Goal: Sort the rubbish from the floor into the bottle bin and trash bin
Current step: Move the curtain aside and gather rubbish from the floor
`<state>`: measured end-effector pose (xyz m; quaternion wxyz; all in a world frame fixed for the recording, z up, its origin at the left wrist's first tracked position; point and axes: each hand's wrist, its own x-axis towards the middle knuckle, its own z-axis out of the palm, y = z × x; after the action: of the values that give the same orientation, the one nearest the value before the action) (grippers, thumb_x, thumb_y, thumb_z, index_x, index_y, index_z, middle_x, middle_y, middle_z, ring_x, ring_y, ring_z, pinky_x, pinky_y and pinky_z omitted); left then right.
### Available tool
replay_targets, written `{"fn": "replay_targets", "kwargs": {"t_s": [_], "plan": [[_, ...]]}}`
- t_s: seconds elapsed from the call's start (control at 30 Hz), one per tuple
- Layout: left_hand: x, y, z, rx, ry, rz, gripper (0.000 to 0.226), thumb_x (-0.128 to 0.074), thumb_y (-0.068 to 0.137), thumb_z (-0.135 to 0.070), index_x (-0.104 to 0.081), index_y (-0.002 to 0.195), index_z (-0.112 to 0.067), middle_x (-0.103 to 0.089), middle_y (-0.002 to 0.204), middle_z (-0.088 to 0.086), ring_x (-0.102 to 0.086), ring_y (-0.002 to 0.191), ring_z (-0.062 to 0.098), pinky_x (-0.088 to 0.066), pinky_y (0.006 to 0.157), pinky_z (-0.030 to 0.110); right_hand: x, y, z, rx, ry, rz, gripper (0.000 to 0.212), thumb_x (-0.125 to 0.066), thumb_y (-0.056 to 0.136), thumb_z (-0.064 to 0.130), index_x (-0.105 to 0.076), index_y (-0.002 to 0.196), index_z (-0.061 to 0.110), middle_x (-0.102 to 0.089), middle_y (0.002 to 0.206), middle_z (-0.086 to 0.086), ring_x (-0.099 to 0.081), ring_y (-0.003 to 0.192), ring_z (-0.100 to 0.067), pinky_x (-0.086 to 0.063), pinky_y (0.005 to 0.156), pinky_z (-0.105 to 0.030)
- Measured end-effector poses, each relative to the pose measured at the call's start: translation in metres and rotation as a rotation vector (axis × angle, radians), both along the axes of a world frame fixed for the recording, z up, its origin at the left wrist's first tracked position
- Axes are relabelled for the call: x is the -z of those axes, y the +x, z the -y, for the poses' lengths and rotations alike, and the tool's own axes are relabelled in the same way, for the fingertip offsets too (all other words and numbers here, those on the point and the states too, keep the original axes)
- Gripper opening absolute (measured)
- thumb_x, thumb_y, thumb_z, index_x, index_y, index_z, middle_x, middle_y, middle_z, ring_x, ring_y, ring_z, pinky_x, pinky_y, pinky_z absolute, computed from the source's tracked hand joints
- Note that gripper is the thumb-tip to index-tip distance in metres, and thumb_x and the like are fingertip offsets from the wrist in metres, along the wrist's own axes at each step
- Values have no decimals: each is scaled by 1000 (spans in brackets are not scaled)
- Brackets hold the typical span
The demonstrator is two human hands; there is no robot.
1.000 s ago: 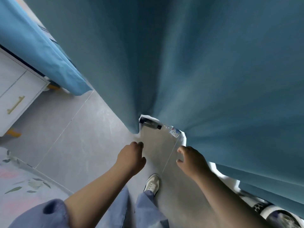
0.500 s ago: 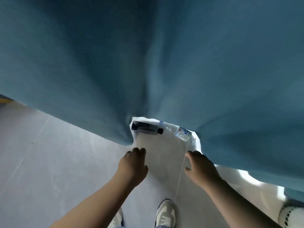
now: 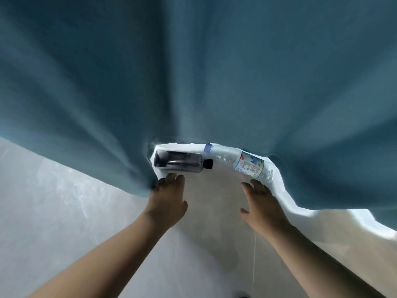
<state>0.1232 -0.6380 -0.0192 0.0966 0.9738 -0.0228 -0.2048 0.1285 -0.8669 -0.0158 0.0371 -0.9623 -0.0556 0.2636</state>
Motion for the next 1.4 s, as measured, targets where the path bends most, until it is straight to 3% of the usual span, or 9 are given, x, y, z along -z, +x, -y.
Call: {"fn": "replay_targets", "kwargs": {"t_s": [0.17,0.33,0.43,0.5,0.6,0.83,1.03,1.23,1.4], "plan": [[26,20,5,-3,-25,-27,73,-59,86,-30,-21,146,-12,-18,152,8,-25,139,29,-33,111,36,31,7,6,-1,12,81,78,-60,88,35,-16,150,18,-6,158,-9,-14,144,-29,-29,115,-39],[42,43,7,15,0,-6,91,-61,85,-33,-3,152,-13,1,159,7,-2,146,30,-17,118,38,49,29,5,-25,7,157,84,-64,86,33,-13,152,17,-4,159,-11,-9,147,-32,-22,117,-43],[48,49,6,27,46,128,88,-72,74,-32,-27,146,-10,-26,149,9,-29,134,35,-27,112,39,54,34,1,3,-33,188,85,-70,81,29,-22,150,14,-20,155,-16,-25,140,-36,-32,108,-46],[51,51,2,62,76,234,83,-86,48,-31,-57,121,-7,-54,119,13,-55,103,36,-47,93,42,58,34,0,-2,-50,321,77,-78,69,25,-45,137,9,-54,128,-19,-54,112,-38,-46,89,-45],[54,47,-3,58,82,310,61,-86,36,-29,-67,91,-9,-58,94,12,-58,84,33,-52,79,36,60,30,-1,11,-44,517,54,-78,62,23,-62,112,10,-63,96,-13,-58,88,-36,-45,75,-40],[58,43,-10,88,128,89,86,-70,74,-30,-23,145,-15,-19,151,7,-13,141,32,-8,119,41,73,26,6,68,-65,333,89,-85,57,35,-47,133,8,-46,135,-22,-45,122,-44,-42,95,-50],[62,35,-8,114,191,155,43,-62,77,-27,-47,116,-19,-38,126,5,-38,117,27,-34,94,35,81,14,11,104,-61,240,86,-83,61,34,-46,134,6,-59,106,-18,-59,92,-38,-47,81,-42],[59,19,-4,59,38,111,46,-64,68,-40,-41,100,-17,-58,99,1,-58,94,25,-40,72,28,68,-3,12,239,102,153,67,-68,74,38,-38,130,15,-50,112,-7,-59,95,-32,-48,73,-34],[11,-4,0,-95,-142,-41,48,-64,69,-49,-34,90,-18,-54,89,-2,-57,85,23,-33,64,25,26,-30,20,334,119,109,61,-67,72,38,-42,123,16,-52,106,-5,-60,91,-30,-42,67,-31]]}}
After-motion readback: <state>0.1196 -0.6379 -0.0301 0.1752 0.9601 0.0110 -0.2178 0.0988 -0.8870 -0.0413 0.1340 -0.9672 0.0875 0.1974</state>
